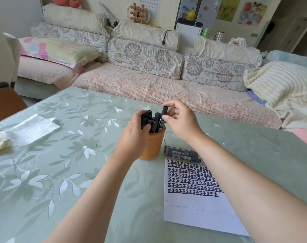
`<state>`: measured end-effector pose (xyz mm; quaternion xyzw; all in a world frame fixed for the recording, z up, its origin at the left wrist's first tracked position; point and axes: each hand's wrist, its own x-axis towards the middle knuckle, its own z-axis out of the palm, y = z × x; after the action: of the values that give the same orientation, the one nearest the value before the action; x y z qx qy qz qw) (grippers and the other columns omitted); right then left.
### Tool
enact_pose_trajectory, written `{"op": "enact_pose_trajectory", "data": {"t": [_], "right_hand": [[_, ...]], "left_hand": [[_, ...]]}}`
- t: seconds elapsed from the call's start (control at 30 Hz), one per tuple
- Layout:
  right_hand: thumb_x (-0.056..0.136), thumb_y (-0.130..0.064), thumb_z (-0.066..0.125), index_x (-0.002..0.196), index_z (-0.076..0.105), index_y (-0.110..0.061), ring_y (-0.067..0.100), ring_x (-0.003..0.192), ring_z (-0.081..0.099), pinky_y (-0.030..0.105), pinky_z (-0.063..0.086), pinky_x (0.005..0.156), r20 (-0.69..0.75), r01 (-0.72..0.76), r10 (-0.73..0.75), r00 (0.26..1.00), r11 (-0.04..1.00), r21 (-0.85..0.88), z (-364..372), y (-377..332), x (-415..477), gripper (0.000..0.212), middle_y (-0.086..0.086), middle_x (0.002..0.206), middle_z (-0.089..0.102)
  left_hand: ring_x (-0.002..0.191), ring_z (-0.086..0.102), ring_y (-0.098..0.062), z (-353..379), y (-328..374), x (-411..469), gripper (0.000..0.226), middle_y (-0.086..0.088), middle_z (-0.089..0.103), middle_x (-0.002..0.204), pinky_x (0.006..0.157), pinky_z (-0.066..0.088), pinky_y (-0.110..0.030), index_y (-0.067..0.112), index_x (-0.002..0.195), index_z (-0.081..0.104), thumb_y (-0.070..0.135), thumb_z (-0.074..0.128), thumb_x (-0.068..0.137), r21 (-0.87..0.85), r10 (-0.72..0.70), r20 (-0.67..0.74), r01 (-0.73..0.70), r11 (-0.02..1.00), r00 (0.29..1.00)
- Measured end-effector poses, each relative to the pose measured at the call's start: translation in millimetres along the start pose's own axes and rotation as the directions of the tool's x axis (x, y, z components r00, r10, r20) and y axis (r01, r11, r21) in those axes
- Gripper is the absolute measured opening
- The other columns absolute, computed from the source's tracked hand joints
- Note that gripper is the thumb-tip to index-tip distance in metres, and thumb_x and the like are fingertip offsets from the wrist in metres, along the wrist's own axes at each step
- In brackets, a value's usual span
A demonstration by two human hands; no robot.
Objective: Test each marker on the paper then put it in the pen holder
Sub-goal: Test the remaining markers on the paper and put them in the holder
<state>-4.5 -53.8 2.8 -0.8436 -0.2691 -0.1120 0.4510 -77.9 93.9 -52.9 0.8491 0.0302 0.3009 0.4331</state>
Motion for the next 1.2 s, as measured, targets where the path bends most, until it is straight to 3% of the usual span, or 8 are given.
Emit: {"op": "enact_pose_trajectory", "data": {"t": [0.17,0.37,0.5,0.57,0.67,0.9,1.03,1.2], "right_hand": [[0.085,-0.018,0.069,0.106,0.061,-0.033,0.006,0.071,0.063,0.024,0.052,0.072,0.007,0.001,0.000,1.000,0.996,-0.089,5.1,0.4,-9.1,0.026,-0.006,0.079,0.067],[0.092,-0.014,0.061,0.106,0.058,-0.027,0.012,0.098,0.065,0.025,0.048,0.085,0.066,-0.167,0.166,0.984,0.986,0.012,16.2,3.9,-10.4,0.019,-0.005,0.105,0.070],[0.095,-0.008,0.058,0.109,0.063,-0.025,0.006,0.100,0.068,0.030,0.052,0.096,0.008,-0.129,0.130,0.991,0.971,0.199,18.2,9.0,-15.4,0.023,-0.007,0.106,0.074],[0.099,-0.009,0.051,0.122,0.063,-0.024,0.004,0.113,0.062,0.023,0.046,0.101,0.023,-0.097,0.094,0.995,0.983,0.157,17.8,8.6,-17.8,0.030,-0.007,0.120,0.069],[0.102,-0.013,0.042,0.140,0.052,-0.025,0.008,0.132,0.048,0.014,0.032,0.104,0.127,-0.077,0.081,0.989,0.996,-0.036,18.7,8.4,-20.5,0.041,-0.006,0.140,0.056],[0.100,-0.010,0.043,0.154,0.024,-0.033,0.012,0.144,0.032,0.022,0.023,0.113,0.268,-0.075,0.111,0.957,0.987,-0.142,3.3,12.8,-28.7,0.062,-0.002,0.154,0.039],[0.096,-0.006,0.048,0.155,0.018,-0.036,0.006,0.145,0.028,0.027,0.023,0.119,0.313,-0.071,0.094,0.945,0.994,-0.083,-2.5,10.9,-30.6,0.073,-0.009,0.158,0.031],[0.090,0.002,0.043,0.152,0.031,-0.036,0.004,0.143,0.030,0.019,0.022,0.115,0.326,-0.016,0.046,0.944,0.996,-0.093,5.9,-3.7,-20.1,0.074,-0.011,0.156,0.036]], "left_hand": [[0.116,0.049,-0.016,4.3,-2.0,3.8,0.066,0.005,0.053,0.124,0.092,0.040,-0.029,0.021,0.137,0.034,0.032,0.070,0.083,-0.062,-0.018,0.024,0.019,0.998,1.000],[0.118,0.049,-0.020,7.8,-3.2,7.8,0.064,0.001,0.052,0.132,0.091,0.037,-0.028,0.027,0.142,0.031,0.022,0.064,0.088,-0.051,-0.022,0.041,0.024,0.998,0.999],[0.125,0.047,-0.015,3.9,2.2,10.7,0.062,0.003,0.049,0.139,0.102,0.038,-0.031,0.024,0.145,0.032,0.021,0.061,0.090,-0.102,-0.003,0.036,0.007,0.995,0.999],[0.126,0.046,-0.012,3.1,2.7,12.8,0.063,0.004,0.048,0.138,0.106,0.037,-0.032,0.022,0.146,0.033,0.025,0.062,0.090,-0.086,0.028,0.028,-0.025,0.996,0.999],[0.126,0.045,-0.013,3.6,0.0,12.8,0.062,0.004,0.045,0.139,0.107,0.037,-0.035,0.020,0.145,0.036,0.024,0.062,0.089,-0.001,0.081,0.026,-0.081,0.997,0.996],[0.129,0.040,-0.019,-5.2,-0.5,7.3,0.071,0.004,0.042,0.140,0.106,0.031,-0.029,0.030,0.150,0.028,0.024,0.061,0.087,0.112,0.093,0.073,-0.101,0.989,0.993],[0.141,0.027,-0.013,-15.2,5.6,14.0,0.082,0.013,0.017,0.157,0.106,0.033,-0.032,0.036,0.152,0.013,0.026,0.060,0.086,0.128,0.153,0.074,-0.162,0.978,0.985],[0.131,0.041,-0.016,-10.1,5.4,12.6,0.051,0.014,0.037,0.148,0.102,0.042,-0.038,0.028,0.139,0.046,0.026,0.057,0.089,0.237,0.131,0.133,-0.160,0.958,0.982]]}}
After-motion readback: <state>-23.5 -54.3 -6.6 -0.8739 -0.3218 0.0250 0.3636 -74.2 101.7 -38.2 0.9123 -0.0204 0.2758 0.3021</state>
